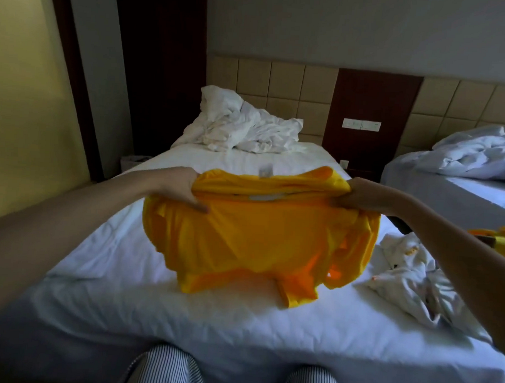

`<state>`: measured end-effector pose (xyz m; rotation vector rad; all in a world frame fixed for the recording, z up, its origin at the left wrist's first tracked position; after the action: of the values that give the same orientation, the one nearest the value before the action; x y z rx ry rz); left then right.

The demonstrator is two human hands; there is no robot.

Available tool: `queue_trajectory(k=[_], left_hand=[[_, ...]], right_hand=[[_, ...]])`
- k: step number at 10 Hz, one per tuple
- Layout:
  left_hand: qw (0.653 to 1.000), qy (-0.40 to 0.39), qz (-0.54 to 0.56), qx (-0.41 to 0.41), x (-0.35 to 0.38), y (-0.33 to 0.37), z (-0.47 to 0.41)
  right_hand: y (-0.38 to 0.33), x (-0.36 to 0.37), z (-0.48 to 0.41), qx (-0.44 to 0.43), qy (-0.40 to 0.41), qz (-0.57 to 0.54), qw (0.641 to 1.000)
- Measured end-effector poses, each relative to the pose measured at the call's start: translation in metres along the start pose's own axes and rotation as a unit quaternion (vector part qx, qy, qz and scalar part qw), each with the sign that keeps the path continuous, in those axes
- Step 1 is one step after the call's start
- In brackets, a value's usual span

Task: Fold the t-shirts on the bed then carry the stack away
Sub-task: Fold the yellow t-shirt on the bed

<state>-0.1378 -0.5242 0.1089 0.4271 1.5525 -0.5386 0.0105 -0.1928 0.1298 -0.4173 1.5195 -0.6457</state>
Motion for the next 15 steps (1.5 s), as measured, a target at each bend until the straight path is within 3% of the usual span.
queue_trajectory(k=[1, 2, 3, 4, 5, 6, 7, 8, 10, 11, 13, 14, 15], left_hand=[[0.998, -0.02, -0.059, -0.015, 0.009, 0.009, 0.002], [0.999, 0.044, -0.018, -0.021, 0.007, 0.02, 0.005], [0.991, 0.111, 0.08, -0.015, -0.003, 0.013, -0.001], [0.983, 0.128, 0.134, 0.008, -0.01, 0.008, -0.002], [0.984, 0.062, 0.16, 0.05, -0.007, 0.005, 0.003], [0.99, -0.014, 0.121, 0.064, 0.005, 0.005, 0.007], [0.993, -0.055, 0.063, 0.082, 0.018, 0.007, 0.001], [0.995, -0.061, 0.008, 0.075, 0.033, 0.006, -0.014], [1.0, -0.011, -0.013, 0.018, 0.045, 0.001, -0.066], [0.994, 0.081, -0.061, -0.031, 0.023, -0.011, -0.107], [0.929, 0.33, -0.152, -0.065, -0.057, -0.038, -0.186], [0.914, 0.365, -0.162, -0.071, -0.064, -0.045, -0.205], [0.955, 0.268, -0.104, -0.077, -0.022, -0.043, -0.211]], right_hand=[[0.004, 0.019, -0.006, 0.006, -0.024, 0.217, 0.976], [0.002, 0.026, -0.011, -0.029, 0.069, 0.352, 0.933], [0.001, 0.017, -0.02, -0.042, 0.133, 0.321, 0.937], [-0.002, 0.006, -0.024, -0.033, 0.122, 0.255, 0.959], [-0.003, 0.001, -0.018, -0.034, 0.041, 0.164, 0.985], [-0.002, 0.004, -0.012, -0.035, -0.041, 0.153, 0.987], [0.005, 0.019, -0.013, -0.02, -0.095, 0.226, 0.969], [0.02, 0.032, -0.031, -0.033, -0.076, 0.271, 0.959], [0.045, 0.044, -0.089, -0.074, 0.046, 0.289, 0.953], [0.039, 0.027, -0.132, -0.068, 0.12, 0.278, 0.951], [0.004, -0.051, -0.211, -0.143, 0.302, 0.258, 0.906], [0.001, -0.064, -0.233, -0.164, 0.347, 0.264, 0.885], [0.025, -0.039, -0.246, -0.135, 0.261, 0.297, 0.908]])
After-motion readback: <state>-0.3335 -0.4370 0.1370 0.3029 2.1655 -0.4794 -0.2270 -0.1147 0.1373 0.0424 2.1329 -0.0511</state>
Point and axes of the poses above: each hand's wrist, its own z-axis away from the middle knuckle, its own x-axis out of the palm, y = z × x, the point moved 1 cm from there along -z, towards the middle knuckle, and after that the axes turned 8 degrees about -z, right-handed, at the moved point
